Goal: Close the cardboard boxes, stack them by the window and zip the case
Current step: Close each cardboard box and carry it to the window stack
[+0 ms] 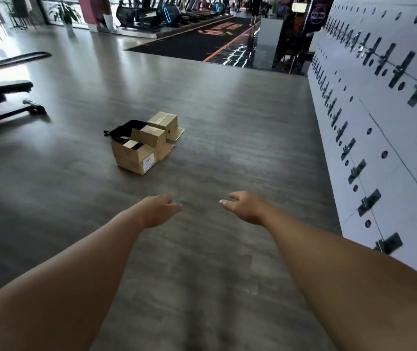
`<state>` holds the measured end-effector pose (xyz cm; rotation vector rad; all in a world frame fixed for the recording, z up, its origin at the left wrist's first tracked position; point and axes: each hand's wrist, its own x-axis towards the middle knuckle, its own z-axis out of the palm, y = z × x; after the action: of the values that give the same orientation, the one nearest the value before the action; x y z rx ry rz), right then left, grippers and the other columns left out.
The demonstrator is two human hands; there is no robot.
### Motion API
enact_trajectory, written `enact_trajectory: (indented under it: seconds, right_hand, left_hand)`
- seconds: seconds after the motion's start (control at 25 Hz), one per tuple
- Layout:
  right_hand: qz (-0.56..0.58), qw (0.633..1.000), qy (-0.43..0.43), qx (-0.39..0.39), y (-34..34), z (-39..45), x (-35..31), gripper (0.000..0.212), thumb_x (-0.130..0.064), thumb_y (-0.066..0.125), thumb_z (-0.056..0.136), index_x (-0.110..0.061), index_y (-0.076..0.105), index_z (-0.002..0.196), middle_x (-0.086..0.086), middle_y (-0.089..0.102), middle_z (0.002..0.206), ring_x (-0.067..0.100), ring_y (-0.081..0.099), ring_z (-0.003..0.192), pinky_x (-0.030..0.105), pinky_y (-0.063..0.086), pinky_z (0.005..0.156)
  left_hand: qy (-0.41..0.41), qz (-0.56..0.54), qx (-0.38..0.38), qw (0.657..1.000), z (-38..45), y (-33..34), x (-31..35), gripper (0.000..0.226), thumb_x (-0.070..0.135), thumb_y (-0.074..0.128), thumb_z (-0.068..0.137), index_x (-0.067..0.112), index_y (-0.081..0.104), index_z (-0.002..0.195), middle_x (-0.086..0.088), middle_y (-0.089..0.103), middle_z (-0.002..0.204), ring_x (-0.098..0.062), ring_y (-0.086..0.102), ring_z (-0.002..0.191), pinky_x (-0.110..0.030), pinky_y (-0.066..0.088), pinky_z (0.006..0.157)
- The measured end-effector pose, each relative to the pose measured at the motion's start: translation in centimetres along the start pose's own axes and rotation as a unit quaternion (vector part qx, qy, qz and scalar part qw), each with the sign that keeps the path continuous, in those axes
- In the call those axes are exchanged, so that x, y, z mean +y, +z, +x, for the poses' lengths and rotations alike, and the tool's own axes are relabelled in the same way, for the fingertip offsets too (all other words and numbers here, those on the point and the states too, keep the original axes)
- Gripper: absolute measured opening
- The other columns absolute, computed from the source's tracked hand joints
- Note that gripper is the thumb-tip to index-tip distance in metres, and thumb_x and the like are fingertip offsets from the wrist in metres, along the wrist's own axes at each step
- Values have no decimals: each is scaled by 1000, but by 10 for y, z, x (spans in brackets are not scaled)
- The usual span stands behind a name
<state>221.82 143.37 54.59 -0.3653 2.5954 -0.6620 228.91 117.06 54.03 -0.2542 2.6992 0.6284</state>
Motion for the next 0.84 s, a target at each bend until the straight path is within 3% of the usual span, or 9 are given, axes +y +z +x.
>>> enact_trajectory:
  seconds: [0.16,0.24,0.36,0.52,0.68,0.84]
  right_hand:
    - [13,1000,0,-17,-27,101,-7,81,-66,53,92,-14,40,153,7,38,159,25,38,145,36,31,116]
    - [10,1000,0,-24,-43,160,-7,81,-66,52,93,-13,39,154,7,37,160,26,38,145,36,31,116]
    - [11,999,-20,-25,-68,244,-6,81,-65,53,93,-12,40,153,8,37,160,26,38,145,35,31,116]
    - [-6,999,-30,-43,-122,360,-12,83,-69,52,91,-15,40,153,7,38,159,27,38,145,36,31,117]
    - [1,997,-50,-50,-163,464,-27,84,-69,53,91,-15,40,153,6,38,160,26,38,145,35,32,117]
    - [-7,997,-44,-66,-186,565,-36,86,-72,53,88,-17,40,153,5,38,160,26,37,145,39,32,118]
  left_hand:
    - [-18,-8,-10,1000,95,-35,-3,31,58,46,92,30,59,89,2,59,102,-24,55,105,-37,41,84]
    - [-22,-2,-14,1000,148,-52,-3,29,55,46,94,30,56,82,5,56,96,-22,55,100,-34,37,78]
    - [-12,28,-13,999,222,-79,4,27,48,41,100,28,59,100,-2,56,116,-26,54,112,-35,41,86]
    - [-75,-89,27,993,321,-129,20,39,34,38,105,19,49,138,-11,51,134,-30,52,120,-40,45,100]
    - [-100,-65,28,992,407,-173,32,52,45,46,101,6,53,135,-17,56,136,-34,52,125,-39,41,101]
    - [-106,-69,8,992,497,-212,18,48,49,48,99,12,58,128,-13,58,128,-33,54,122,-38,43,98]
